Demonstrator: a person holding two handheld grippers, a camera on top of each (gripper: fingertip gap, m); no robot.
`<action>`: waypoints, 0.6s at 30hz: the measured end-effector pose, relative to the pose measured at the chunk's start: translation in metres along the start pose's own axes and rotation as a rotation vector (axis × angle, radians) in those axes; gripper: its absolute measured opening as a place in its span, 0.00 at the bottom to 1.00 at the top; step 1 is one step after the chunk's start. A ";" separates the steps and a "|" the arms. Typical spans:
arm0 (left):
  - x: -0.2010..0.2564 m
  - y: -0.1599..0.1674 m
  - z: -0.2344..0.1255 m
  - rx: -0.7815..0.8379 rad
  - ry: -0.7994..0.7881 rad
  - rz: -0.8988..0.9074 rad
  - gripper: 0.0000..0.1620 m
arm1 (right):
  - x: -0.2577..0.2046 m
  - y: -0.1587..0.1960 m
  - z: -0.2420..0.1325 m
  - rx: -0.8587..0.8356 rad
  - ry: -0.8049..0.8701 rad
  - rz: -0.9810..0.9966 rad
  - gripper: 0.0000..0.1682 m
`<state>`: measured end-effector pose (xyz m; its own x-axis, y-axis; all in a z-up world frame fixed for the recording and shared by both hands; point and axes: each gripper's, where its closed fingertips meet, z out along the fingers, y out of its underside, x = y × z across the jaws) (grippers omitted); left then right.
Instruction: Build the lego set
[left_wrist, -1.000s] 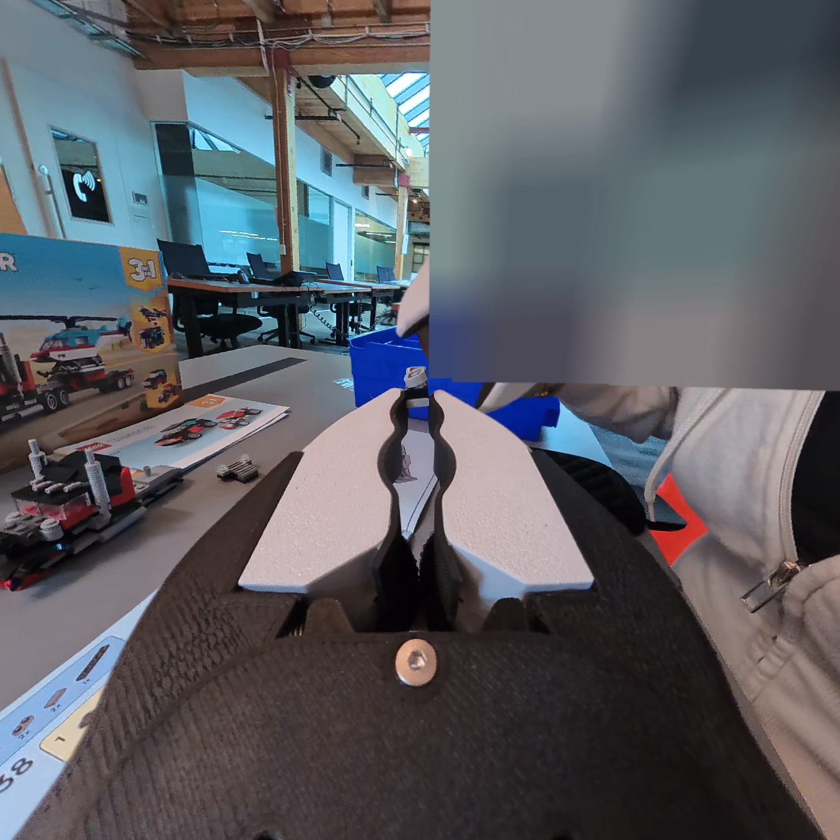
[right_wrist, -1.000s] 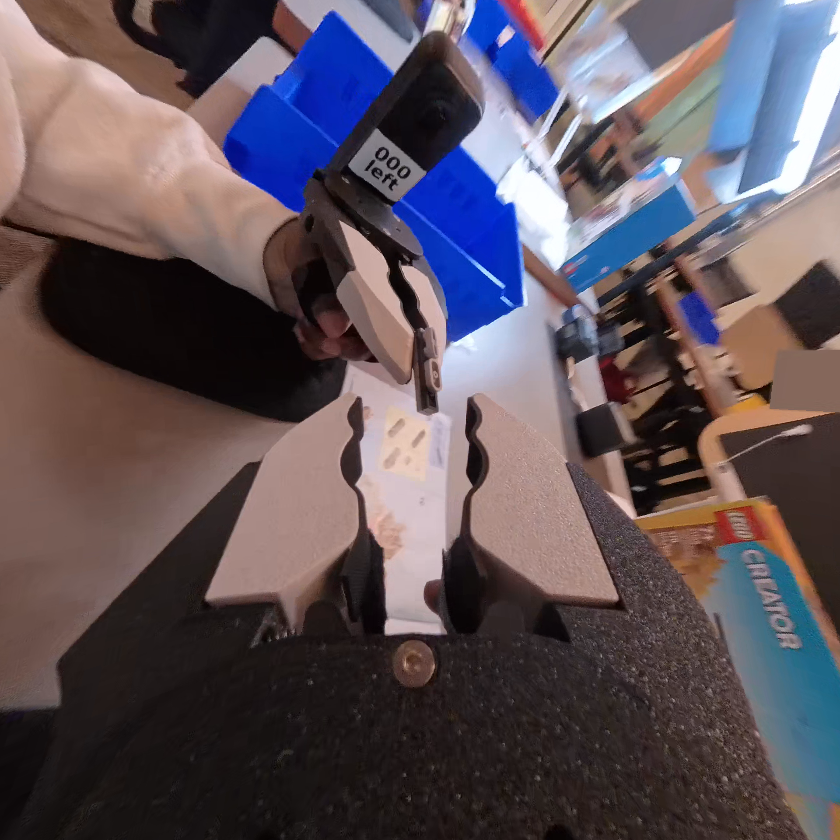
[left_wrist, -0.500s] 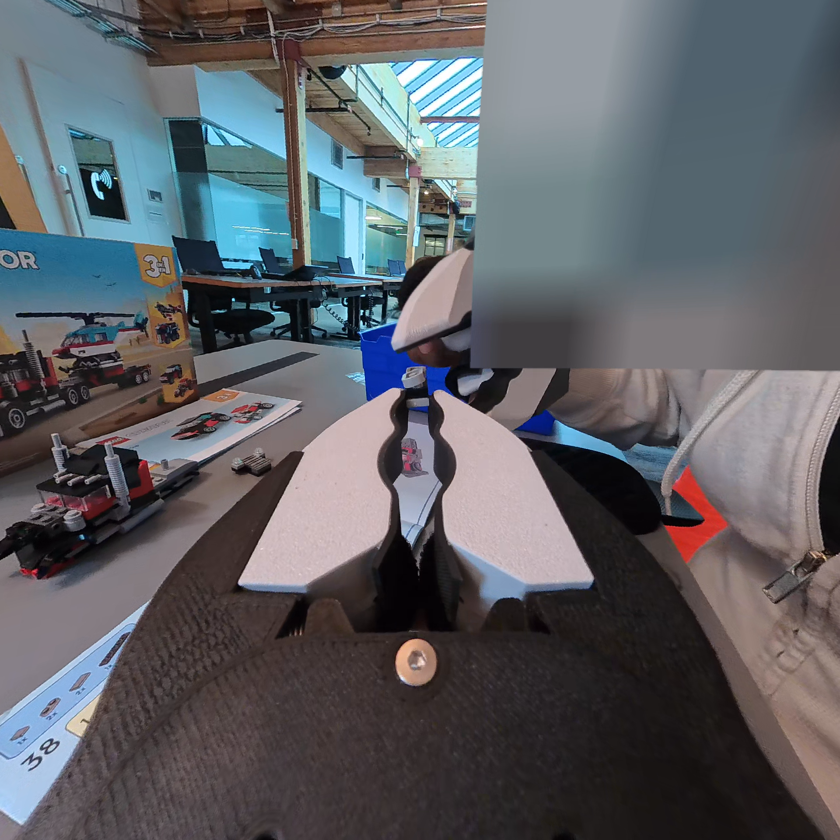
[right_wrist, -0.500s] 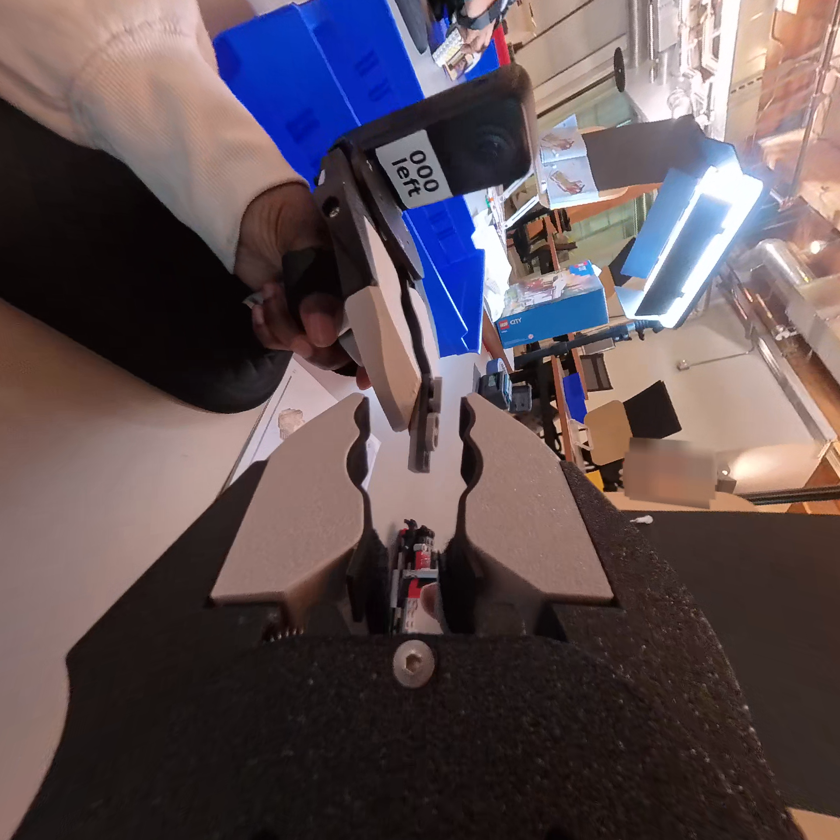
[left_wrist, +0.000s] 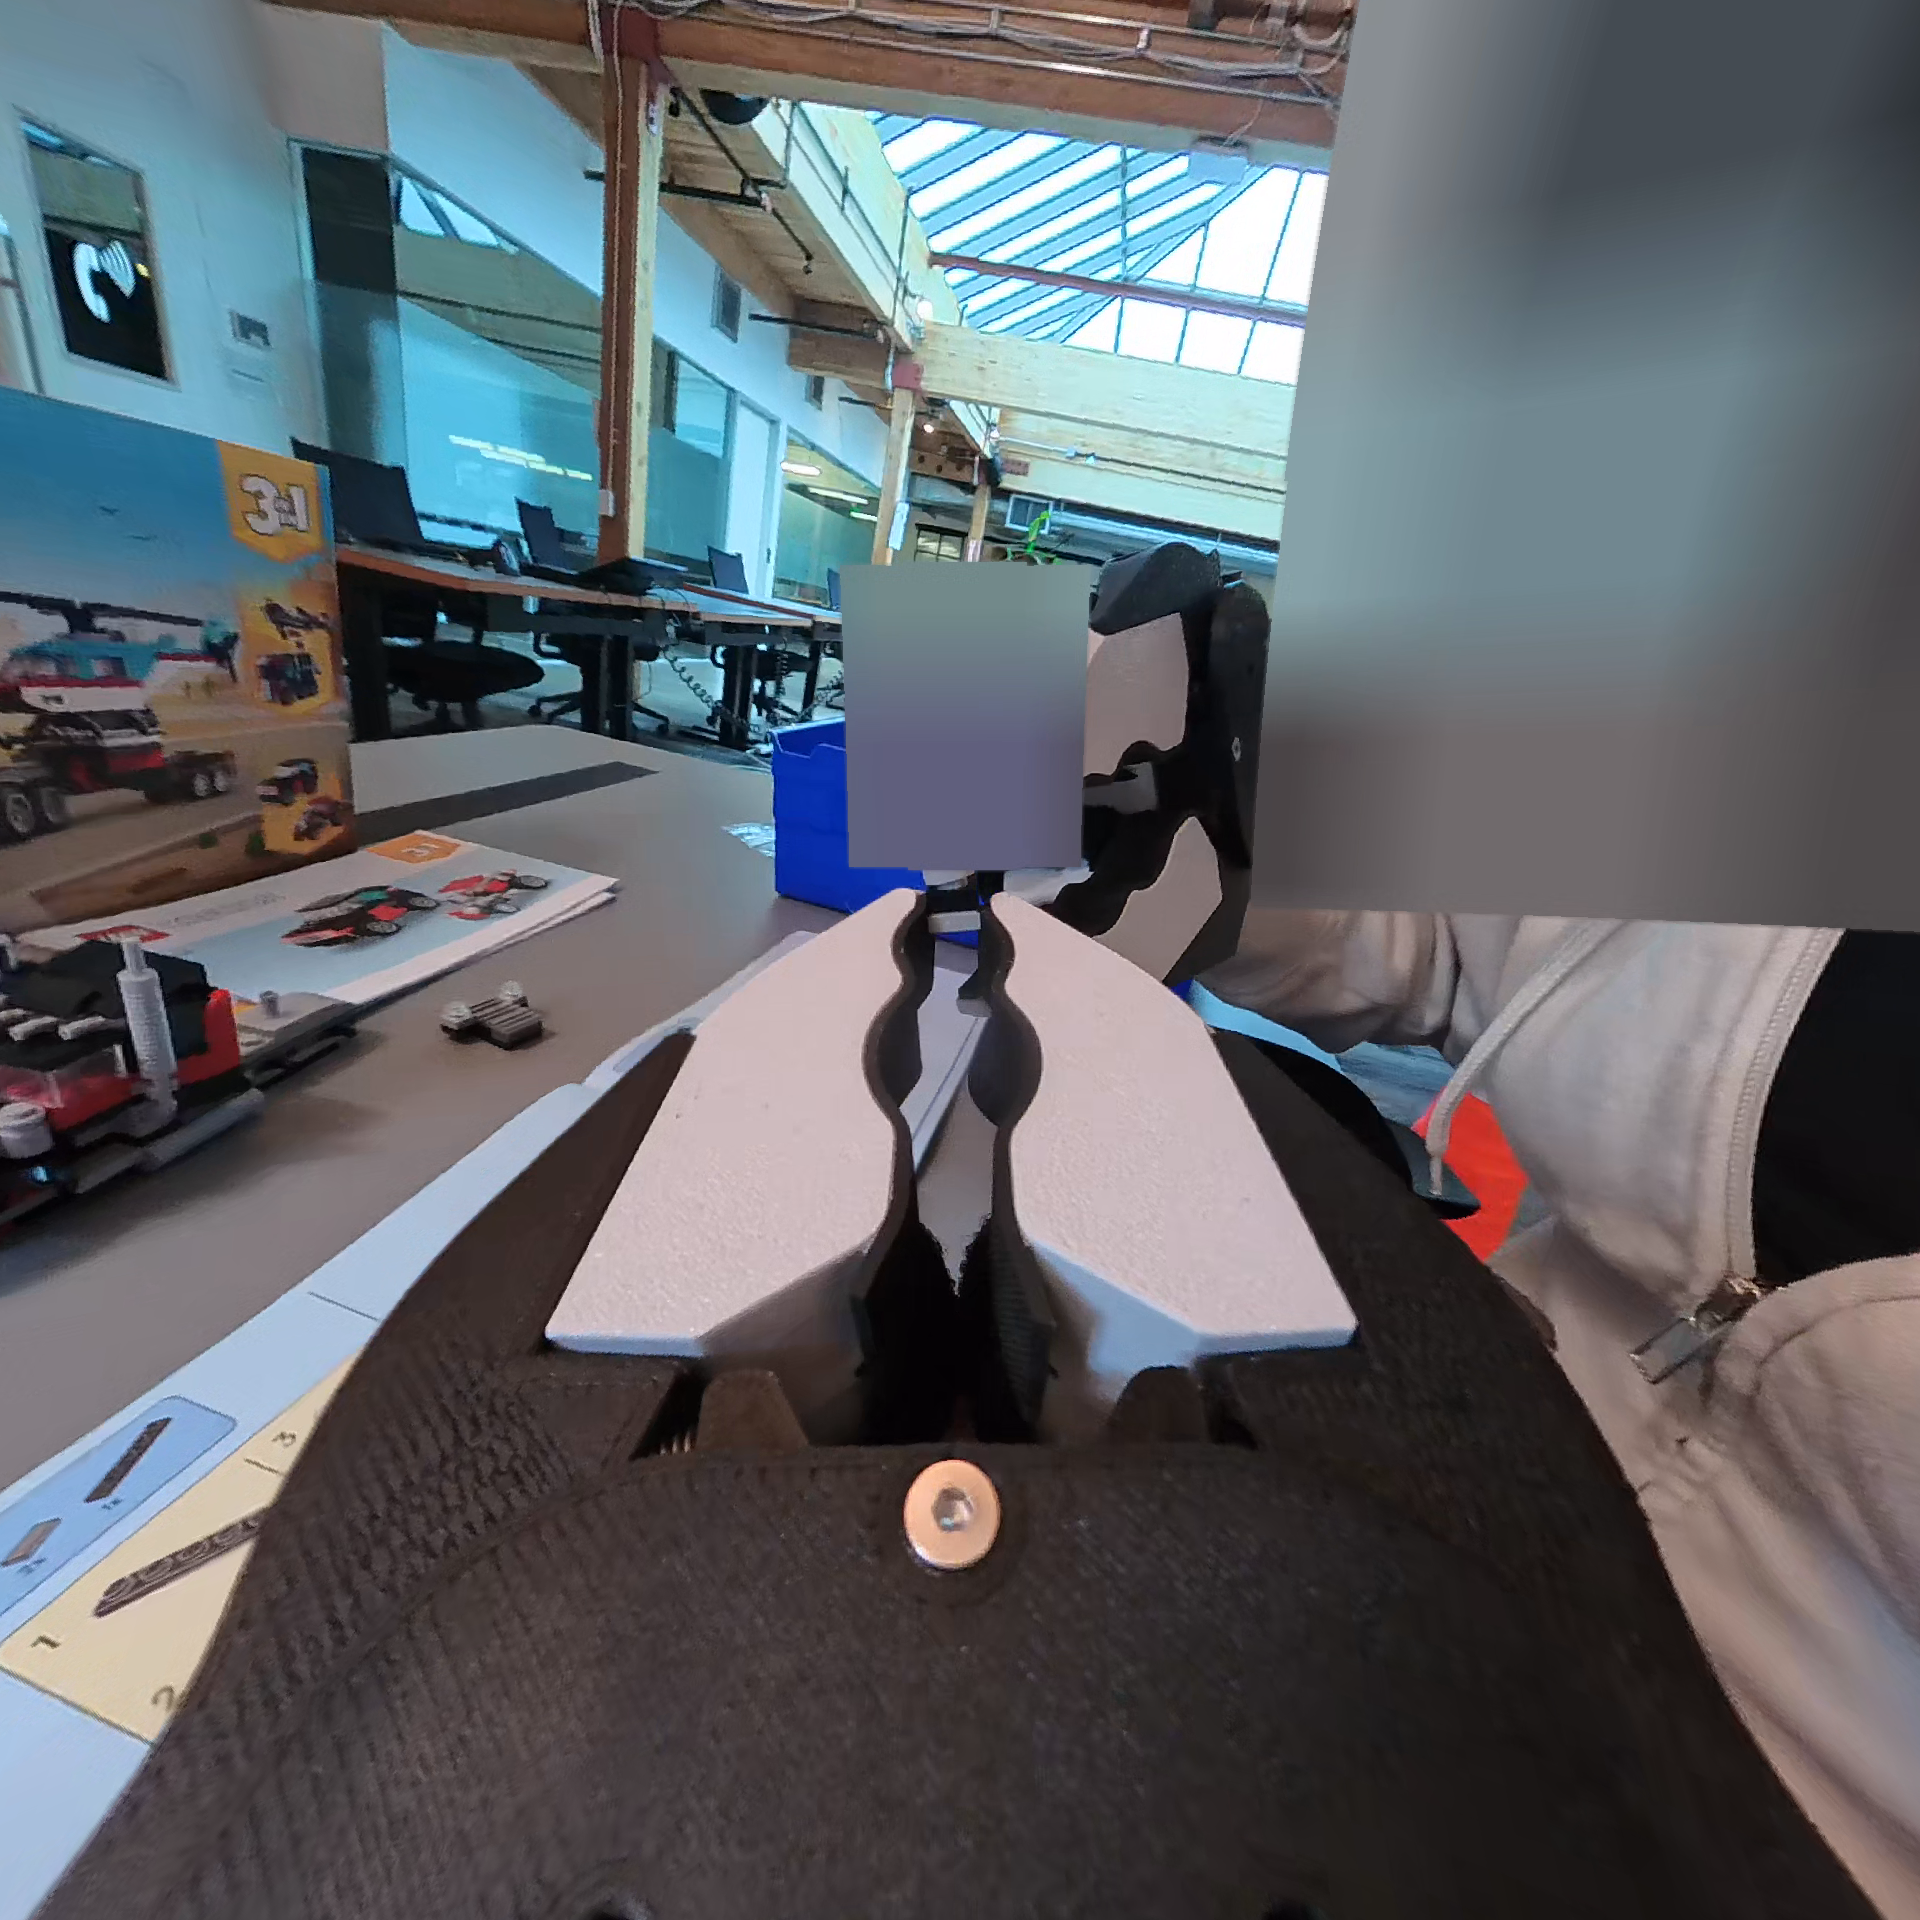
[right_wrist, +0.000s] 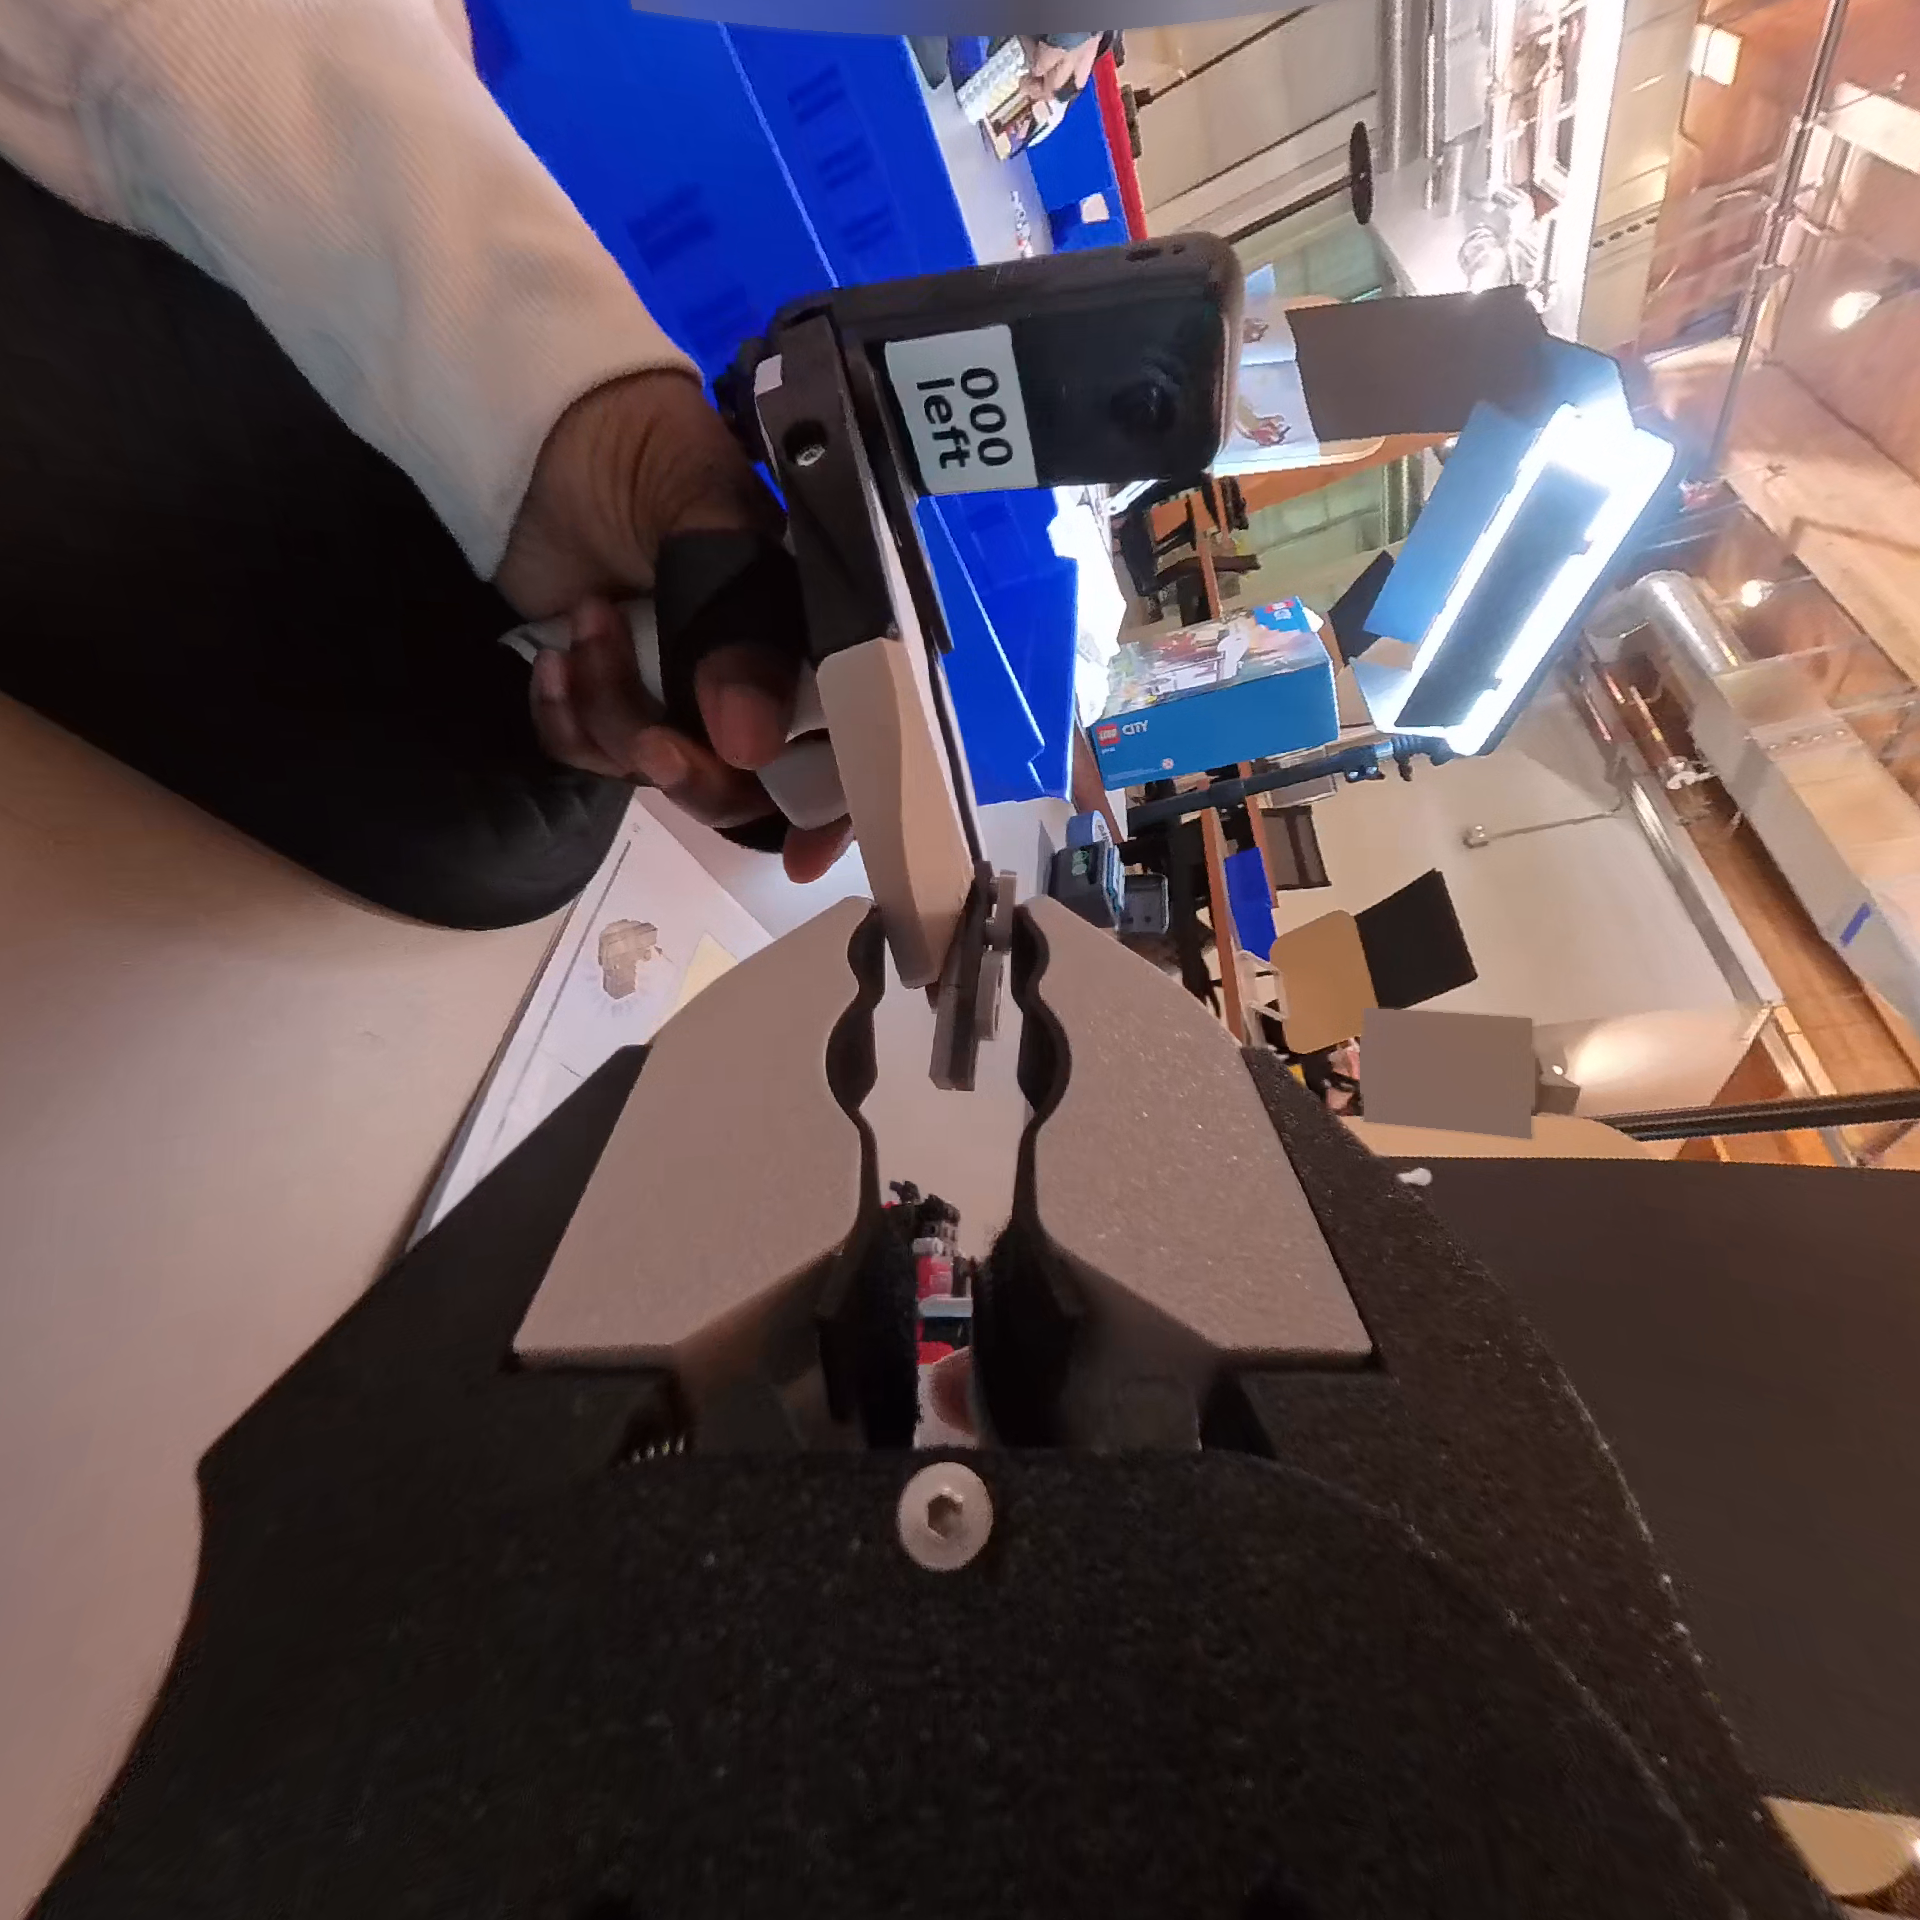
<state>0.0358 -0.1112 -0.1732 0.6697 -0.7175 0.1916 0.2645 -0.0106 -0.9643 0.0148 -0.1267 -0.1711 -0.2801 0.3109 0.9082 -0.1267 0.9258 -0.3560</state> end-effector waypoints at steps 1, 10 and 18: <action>0.000 0.001 0.000 -0.006 0.002 -0.010 0.05 | -0.001 0.001 0.000 -0.003 -0.005 0.007 0.14; -0.003 0.006 0.000 -0.031 0.008 -0.072 0.05 | -0.004 0.006 0.001 -0.034 -0.024 0.021 0.12; 0.000 -0.002 0.001 0.018 0.013 -0.029 0.05 | 0.003 -0.001 -0.002 0.045 -0.028 0.161 0.14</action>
<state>0.0357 -0.1108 -0.1717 0.6527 -0.7260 0.2168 0.2957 -0.0193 -0.9551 0.0156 -0.1264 -0.1679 -0.3262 0.4475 0.8327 -0.1203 0.8541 -0.5061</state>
